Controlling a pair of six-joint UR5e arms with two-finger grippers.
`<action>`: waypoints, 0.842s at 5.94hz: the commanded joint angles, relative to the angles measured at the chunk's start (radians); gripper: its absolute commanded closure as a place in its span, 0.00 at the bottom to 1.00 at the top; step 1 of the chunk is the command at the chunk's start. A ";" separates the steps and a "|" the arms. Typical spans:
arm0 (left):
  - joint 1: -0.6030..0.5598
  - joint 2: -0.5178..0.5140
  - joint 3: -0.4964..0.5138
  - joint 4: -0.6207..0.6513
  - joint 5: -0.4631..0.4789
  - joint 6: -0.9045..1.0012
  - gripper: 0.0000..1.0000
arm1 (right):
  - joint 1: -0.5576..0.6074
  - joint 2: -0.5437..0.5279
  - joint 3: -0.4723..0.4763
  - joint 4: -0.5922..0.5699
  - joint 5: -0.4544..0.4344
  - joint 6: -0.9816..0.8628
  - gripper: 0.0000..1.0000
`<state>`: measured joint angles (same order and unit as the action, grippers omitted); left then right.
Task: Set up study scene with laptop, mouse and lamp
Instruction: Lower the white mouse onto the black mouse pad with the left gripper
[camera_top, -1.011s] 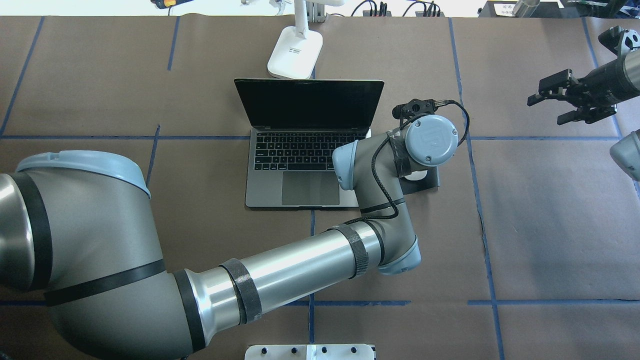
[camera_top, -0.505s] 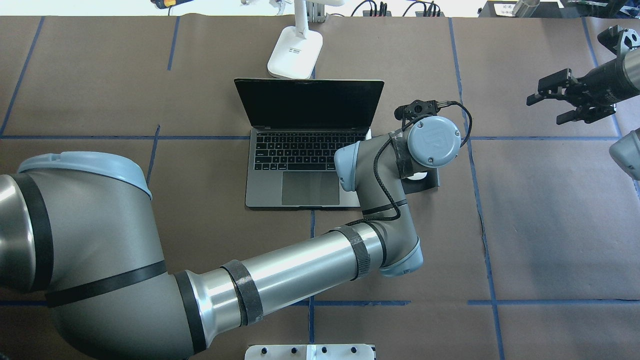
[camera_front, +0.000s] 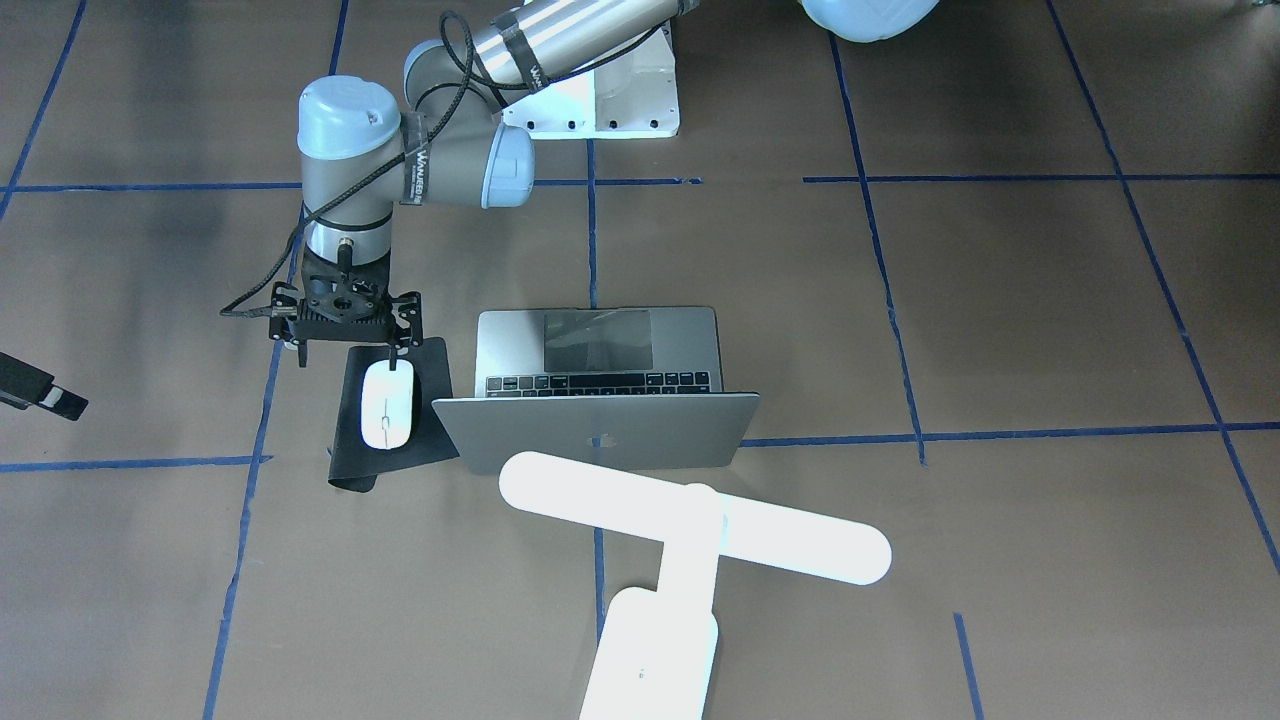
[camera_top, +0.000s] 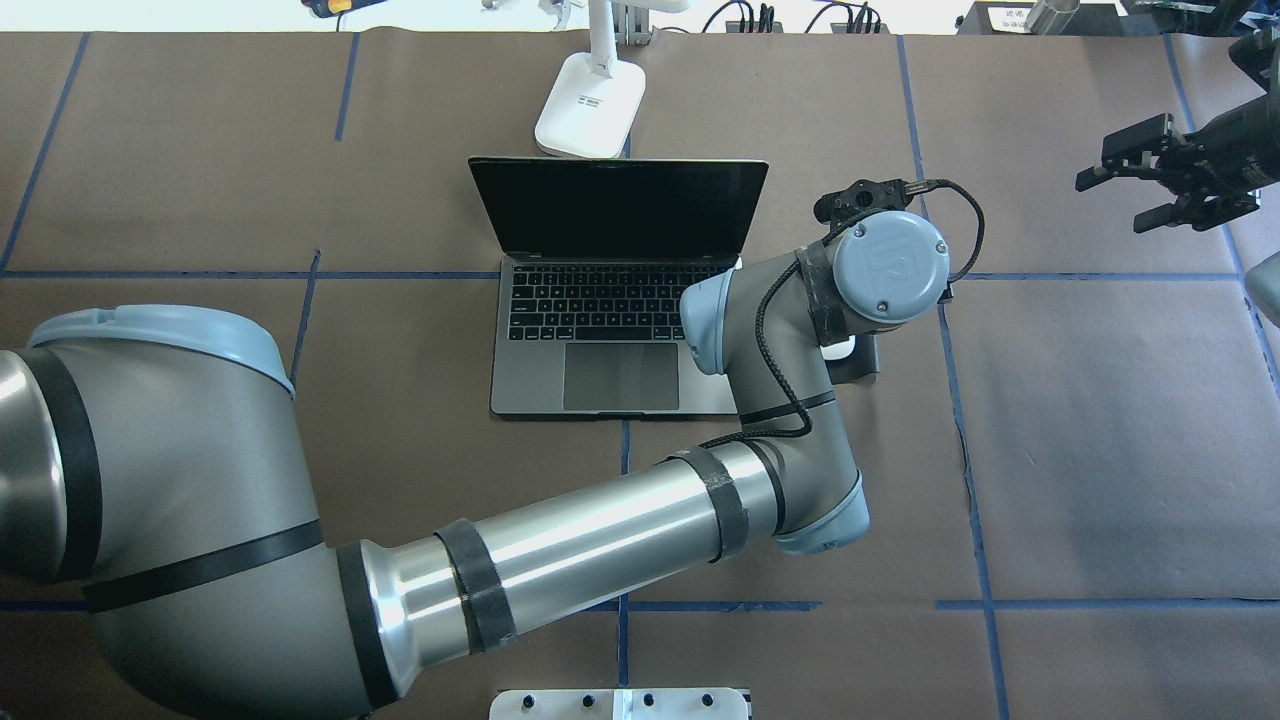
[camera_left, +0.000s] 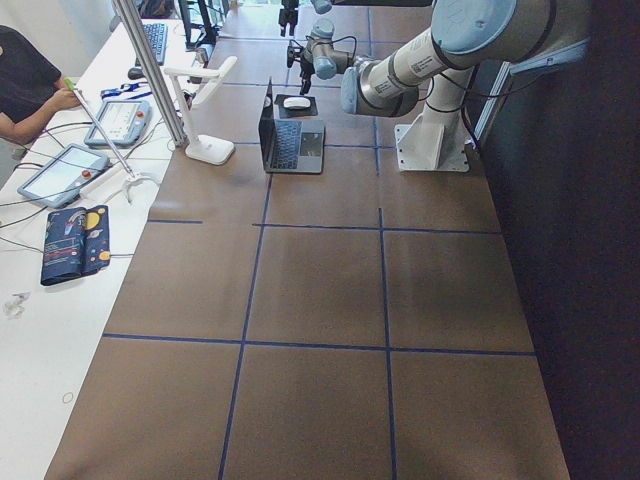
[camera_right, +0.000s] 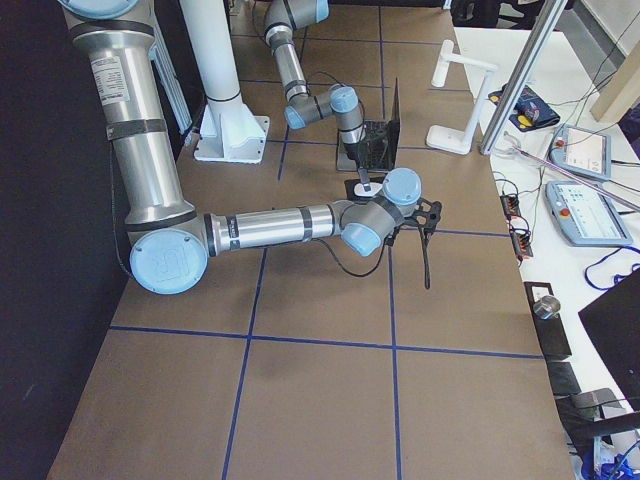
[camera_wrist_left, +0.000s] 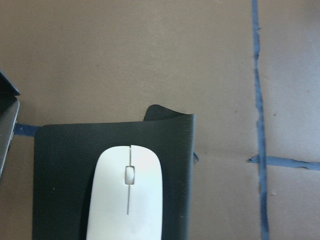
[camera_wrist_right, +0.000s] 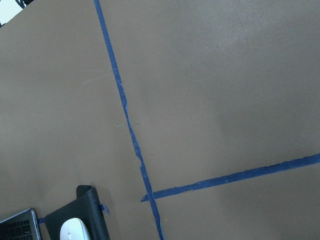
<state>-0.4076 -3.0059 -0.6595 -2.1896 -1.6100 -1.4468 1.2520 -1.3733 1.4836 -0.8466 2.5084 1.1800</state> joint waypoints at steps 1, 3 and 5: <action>0.001 0.234 -0.459 0.197 -0.037 0.002 0.01 | 0.024 -0.004 0.017 0.000 0.001 0.000 0.00; -0.019 0.436 -0.784 0.295 -0.110 0.017 0.02 | 0.056 -0.018 0.037 0.000 0.035 -0.002 0.00; -0.117 0.589 -0.950 0.294 -0.220 0.093 0.02 | 0.064 -0.064 0.082 0.000 0.041 -0.002 0.00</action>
<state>-0.4803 -2.5016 -1.5122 -1.8984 -1.7855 -1.4007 1.3121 -1.4157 1.5451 -0.8468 2.5444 1.1781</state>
